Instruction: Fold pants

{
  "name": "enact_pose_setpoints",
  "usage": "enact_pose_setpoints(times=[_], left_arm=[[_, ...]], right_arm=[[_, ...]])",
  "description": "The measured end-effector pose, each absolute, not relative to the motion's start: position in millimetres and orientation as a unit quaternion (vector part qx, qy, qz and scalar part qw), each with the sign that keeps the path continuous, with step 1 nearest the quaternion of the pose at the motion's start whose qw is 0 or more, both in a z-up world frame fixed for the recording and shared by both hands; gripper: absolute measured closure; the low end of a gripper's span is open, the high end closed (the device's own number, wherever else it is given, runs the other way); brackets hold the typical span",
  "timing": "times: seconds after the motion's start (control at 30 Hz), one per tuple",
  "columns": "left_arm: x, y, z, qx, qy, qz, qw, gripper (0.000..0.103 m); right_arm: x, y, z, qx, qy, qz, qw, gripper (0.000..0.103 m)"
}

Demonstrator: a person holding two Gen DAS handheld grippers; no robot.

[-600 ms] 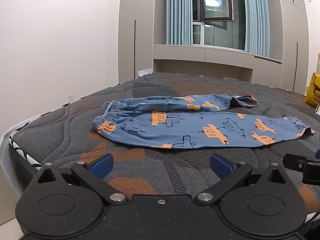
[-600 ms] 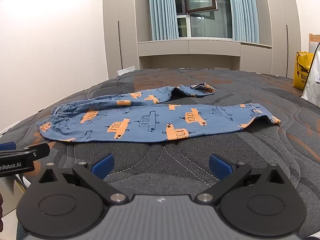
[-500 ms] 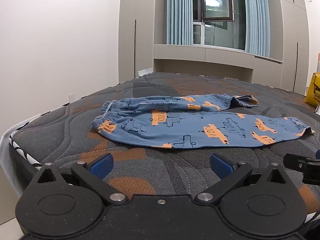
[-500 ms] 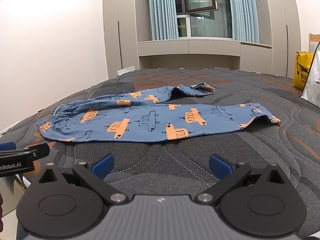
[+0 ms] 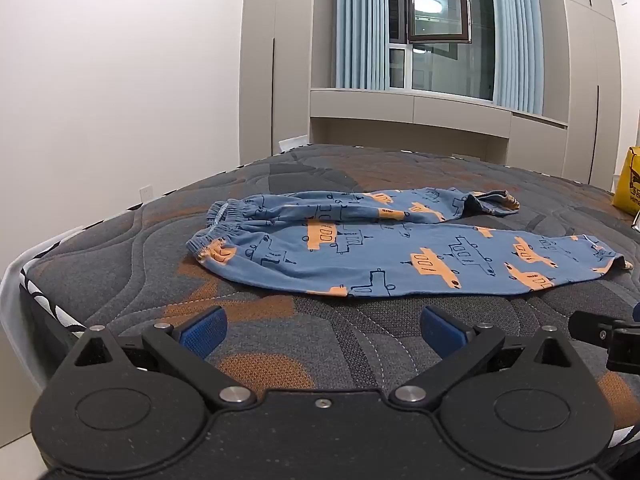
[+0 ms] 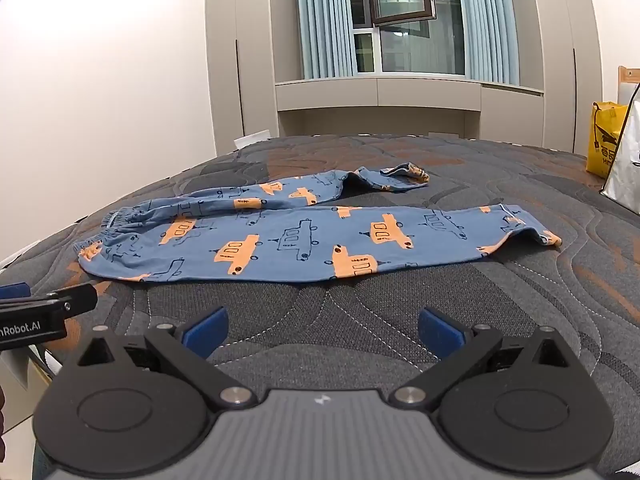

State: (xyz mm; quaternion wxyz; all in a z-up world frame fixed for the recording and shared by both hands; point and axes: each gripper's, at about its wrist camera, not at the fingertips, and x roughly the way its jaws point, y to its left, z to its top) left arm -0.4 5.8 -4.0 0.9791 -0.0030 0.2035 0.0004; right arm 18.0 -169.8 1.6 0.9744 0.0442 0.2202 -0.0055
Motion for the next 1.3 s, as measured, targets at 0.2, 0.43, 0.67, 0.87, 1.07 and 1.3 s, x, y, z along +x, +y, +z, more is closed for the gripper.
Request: enact_pose_setpoints(times=[0.2,0.43,0.67,0.87,1.07,1.3], left_arm=[[0.3,5.0,-3.4,-0.003,0.204,0.001,0.979,0.001],[0.1,5.4,-2.6,-0.003,0.205,0.001,0.979,0.001],[-0.1,3.9,-0.6,-0.002,0.203,0.002,0.979,0.001],[-0.4,3.0,1.4,-0.002,0.203,-0.001,0.979,0.001],[-1.5,2.7,2.5,-0.002,0.202,-0.002,0.979,0.001],[-2.0,2.4,2.6,-0.002,0.202,-0.002,0.979,0.001]], right_arm=[[19.0,-169.5,3.4,0.043,0.221,-0.005,0.974,0.000],[15.3,-171.1,0.3,0.045,0.221,-0.006,0.974,0.000],[15.7,-170.8,1.3,0.043,0.220,-0.010,0.974,0.000],[15.4,-170.9,1.9,0.044,0.221,-0.010,0.974,0.000],[14.3,-172.0,2.3,0.044,0.221,-0.010,0.974,0.000],[14.0,-171.8,2.2,0.044,0.221,-0.011,0.974,0.000]])
